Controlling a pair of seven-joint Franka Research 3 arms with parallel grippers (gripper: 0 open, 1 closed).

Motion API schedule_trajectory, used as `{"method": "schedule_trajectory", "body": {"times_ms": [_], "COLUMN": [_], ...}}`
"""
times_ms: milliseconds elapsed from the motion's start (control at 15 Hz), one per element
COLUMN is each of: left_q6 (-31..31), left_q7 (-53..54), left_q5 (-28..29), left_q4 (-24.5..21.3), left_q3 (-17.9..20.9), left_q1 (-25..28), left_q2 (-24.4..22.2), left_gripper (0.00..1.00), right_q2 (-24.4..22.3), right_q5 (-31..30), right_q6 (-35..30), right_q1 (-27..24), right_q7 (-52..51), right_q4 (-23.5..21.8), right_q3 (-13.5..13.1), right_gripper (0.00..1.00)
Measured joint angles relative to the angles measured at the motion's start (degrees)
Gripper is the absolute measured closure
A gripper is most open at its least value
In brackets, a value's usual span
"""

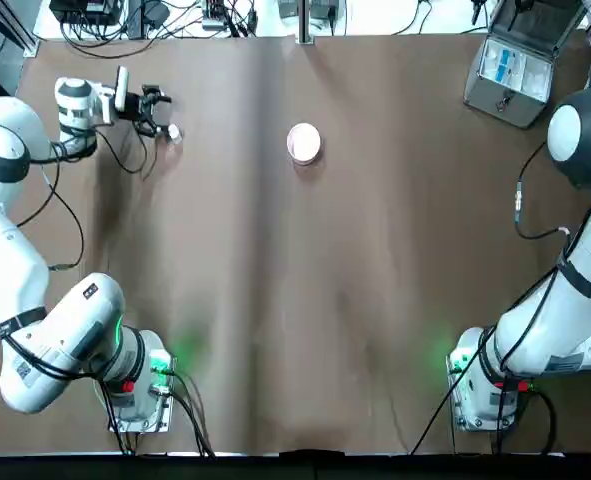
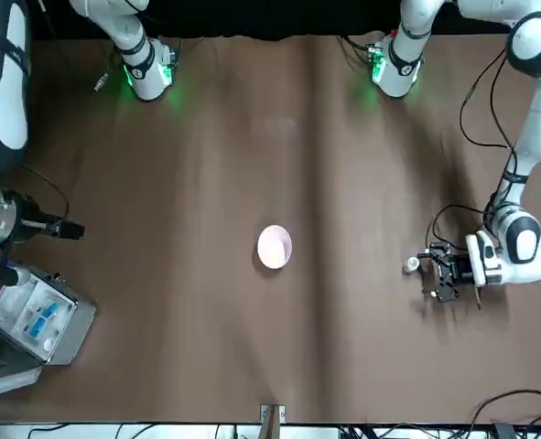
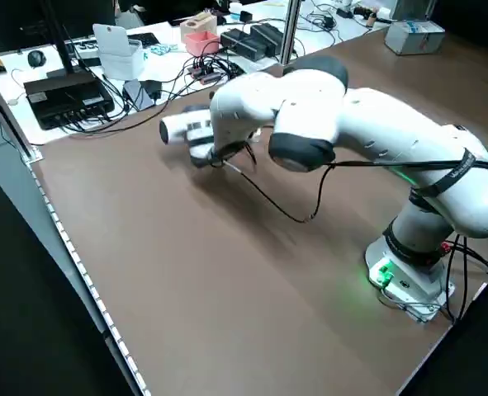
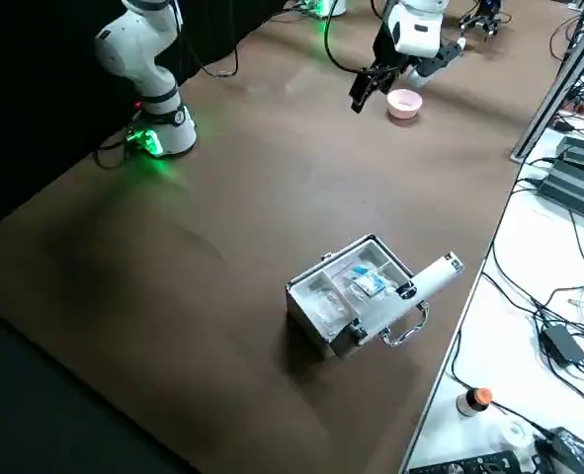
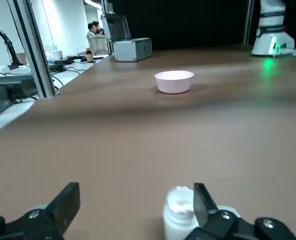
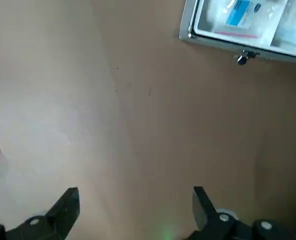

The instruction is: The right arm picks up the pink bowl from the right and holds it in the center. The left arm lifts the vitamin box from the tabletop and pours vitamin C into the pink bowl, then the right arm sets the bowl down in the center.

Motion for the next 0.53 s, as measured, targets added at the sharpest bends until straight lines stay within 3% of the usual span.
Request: {"method": "schedule_trajectory", "body": {"times_ms": [533], "left_q6": [-0.1], "left_q7": [-5.7], "left_q5": [0.4], "left_q4": [0.0], "left_q3": [-1.2], "left_q1": [-3.2], "left_q2": [-10.1], "left_gripper": [0.00], "right_q2": [-6.3], "right_q5": [-1.8], "right_q6": [0.1], "right_q1": [-1.1], "right_q7": [-7.5], "right_q4": [0.3], "right_q3": [0.6], "right_gripper": [0.01]}}
